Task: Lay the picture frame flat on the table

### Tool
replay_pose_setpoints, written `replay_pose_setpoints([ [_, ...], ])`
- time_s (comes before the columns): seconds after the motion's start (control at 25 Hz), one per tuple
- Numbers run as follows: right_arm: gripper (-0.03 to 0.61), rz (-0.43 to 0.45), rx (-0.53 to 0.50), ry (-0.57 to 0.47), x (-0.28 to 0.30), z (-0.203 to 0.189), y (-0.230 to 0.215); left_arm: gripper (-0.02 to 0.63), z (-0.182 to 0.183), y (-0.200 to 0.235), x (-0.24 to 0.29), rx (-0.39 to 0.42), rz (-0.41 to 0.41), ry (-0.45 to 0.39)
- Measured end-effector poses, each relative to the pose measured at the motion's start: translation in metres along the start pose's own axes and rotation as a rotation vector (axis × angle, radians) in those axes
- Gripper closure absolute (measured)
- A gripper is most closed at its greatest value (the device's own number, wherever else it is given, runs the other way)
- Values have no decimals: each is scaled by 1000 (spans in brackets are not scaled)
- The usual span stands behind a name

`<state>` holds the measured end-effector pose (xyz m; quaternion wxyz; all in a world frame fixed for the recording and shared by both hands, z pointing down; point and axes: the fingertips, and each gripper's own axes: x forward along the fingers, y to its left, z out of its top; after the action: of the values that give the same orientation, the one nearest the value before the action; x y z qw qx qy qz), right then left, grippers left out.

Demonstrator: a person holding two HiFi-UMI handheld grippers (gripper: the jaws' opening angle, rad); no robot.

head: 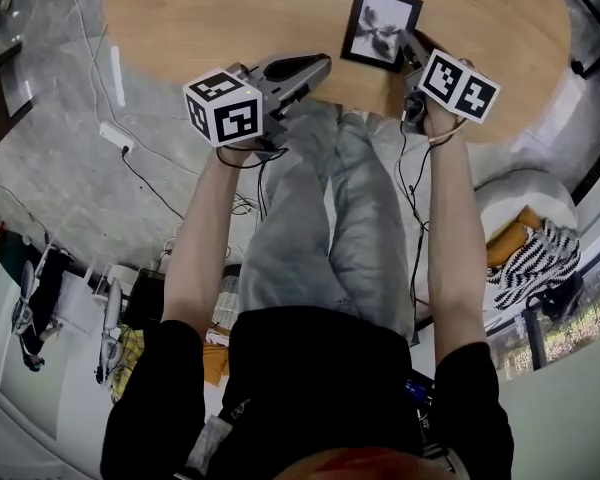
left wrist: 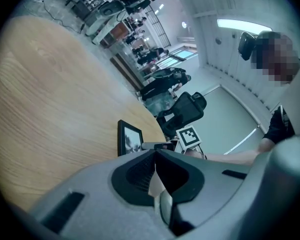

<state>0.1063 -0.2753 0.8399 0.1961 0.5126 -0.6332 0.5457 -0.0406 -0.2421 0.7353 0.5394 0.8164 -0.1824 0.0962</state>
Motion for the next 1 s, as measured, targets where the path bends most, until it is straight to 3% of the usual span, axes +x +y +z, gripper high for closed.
replay_pose_setpoints([
  [0.08,506,-53,-27,-10,-5,0,-4,603,3,-4,-2,7,13,-21],
  [0.2,514,-63,13,-73,-22,10,-2,603,21,-13,-6,43,65,-82],
  [0.4,557,84,37,-244,-81,39,47,604,63,-53,-20,135,183,-199],
  [0.56,563,196,-75,-389,-160,86,92,604,113,-128,-17,285,230,-296],
  [0.72,566,266,-122,-498,-248,111,132,604,143,-191,-42,340,367,-398],
  [0.8,567,306,-113,-580,-290,128,147,604,155,-231,-51,382,390,-448],
  [0.88,566,328,-137,-666,-334,144,164,604,167,-278,-59,456,400,-495],
  [1.0,566,313,-266,-760,-392,166,198,604,190,-342,-80,559,439,-593],
])
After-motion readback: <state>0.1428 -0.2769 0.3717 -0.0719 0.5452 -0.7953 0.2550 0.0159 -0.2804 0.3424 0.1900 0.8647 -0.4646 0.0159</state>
